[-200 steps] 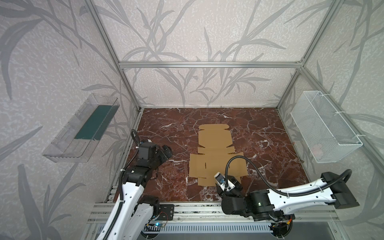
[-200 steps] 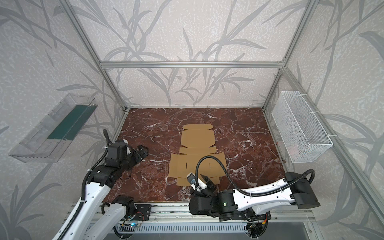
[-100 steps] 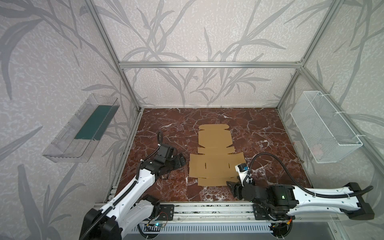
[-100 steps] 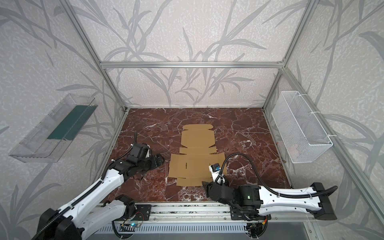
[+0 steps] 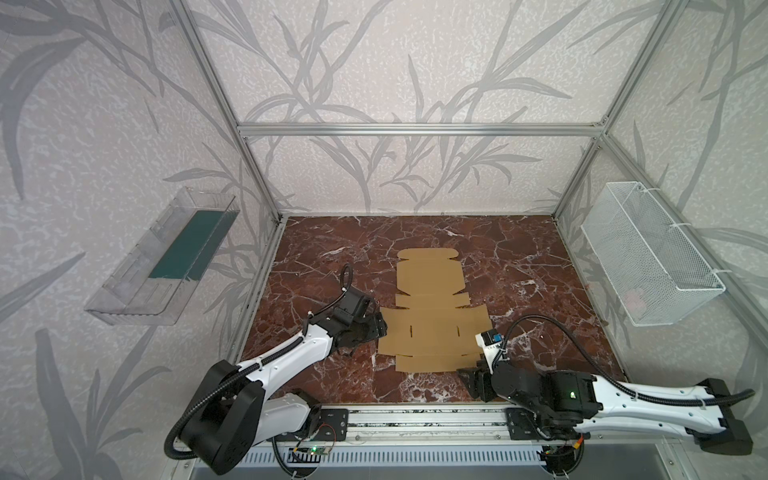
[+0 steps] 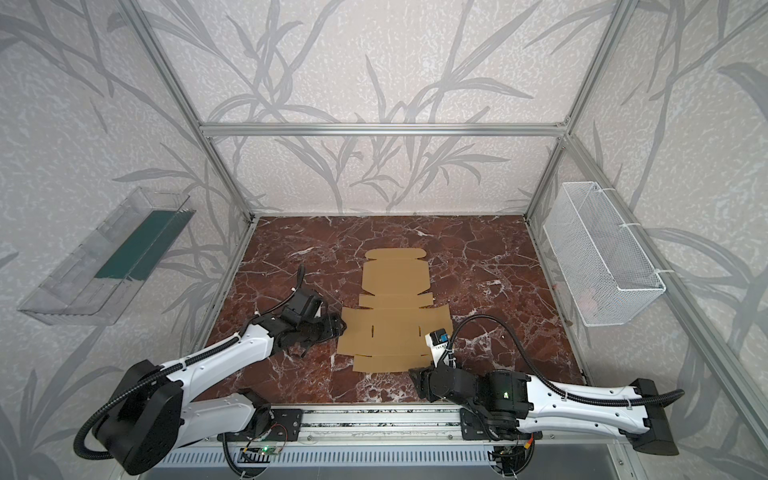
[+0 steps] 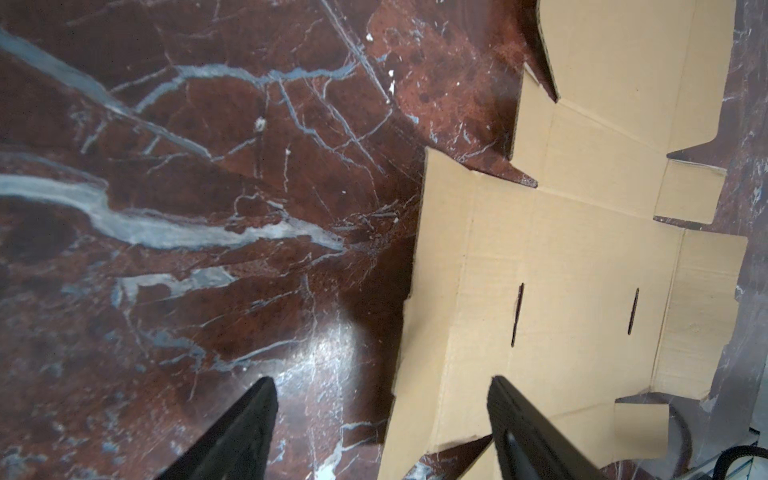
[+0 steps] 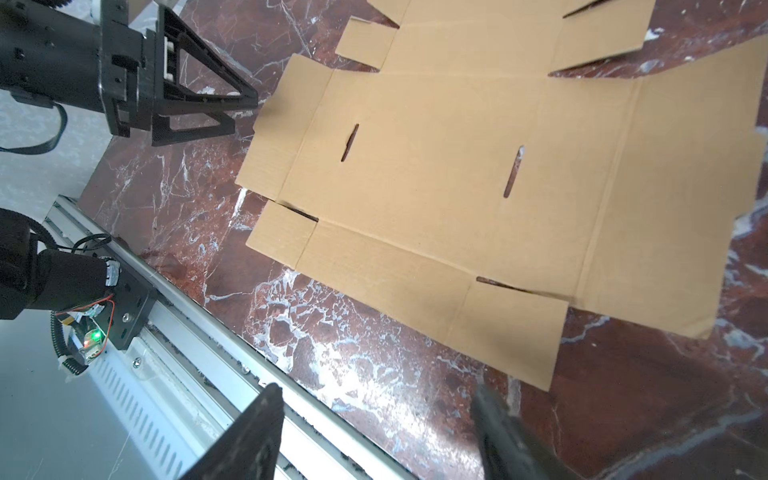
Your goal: Fold the paper box
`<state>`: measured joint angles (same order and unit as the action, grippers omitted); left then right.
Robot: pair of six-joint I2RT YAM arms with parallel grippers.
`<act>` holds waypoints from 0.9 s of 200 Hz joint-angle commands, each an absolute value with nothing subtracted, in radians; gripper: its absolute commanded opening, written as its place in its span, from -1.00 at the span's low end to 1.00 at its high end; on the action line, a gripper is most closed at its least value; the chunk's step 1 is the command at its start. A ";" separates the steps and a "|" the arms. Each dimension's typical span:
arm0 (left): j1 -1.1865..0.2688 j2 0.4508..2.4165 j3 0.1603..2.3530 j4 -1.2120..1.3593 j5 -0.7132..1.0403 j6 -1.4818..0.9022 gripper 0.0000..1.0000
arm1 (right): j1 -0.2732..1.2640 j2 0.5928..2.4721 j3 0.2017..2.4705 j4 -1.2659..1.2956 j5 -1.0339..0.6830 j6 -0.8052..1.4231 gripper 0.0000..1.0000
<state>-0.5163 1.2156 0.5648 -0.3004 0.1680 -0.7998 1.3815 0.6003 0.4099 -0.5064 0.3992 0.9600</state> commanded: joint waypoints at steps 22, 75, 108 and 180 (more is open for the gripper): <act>-0.528 1.165 0.546 -0.269 0.170 -0.817 0.53 | 1.378 0.636 0.409 -0.449 0.387 0.953 0.43; -0.527 1.098 0.541 -0.347 0.163 -0.780 0.52 | 1.382 0.799 0.401 -0.242 0.342 0.929 0.44; -0.526 1.068 0.516 -0.308 0.145 -0.783 0.53 | 1.390 0.885 0.448 -0.219 0.318 0.906 0.44; -0.527 1.151 0.533 -0.281 0.194 -0.781 0.52 | 1.391 0.792 0.388 -0.236 0.321 0.931 0.45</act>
<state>-0.5236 1.1439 0.5293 -0.2981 0.1822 -0.7929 1.3876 0.8234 0.4114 -0.2264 0.3199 0.9260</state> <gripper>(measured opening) 0.764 0.723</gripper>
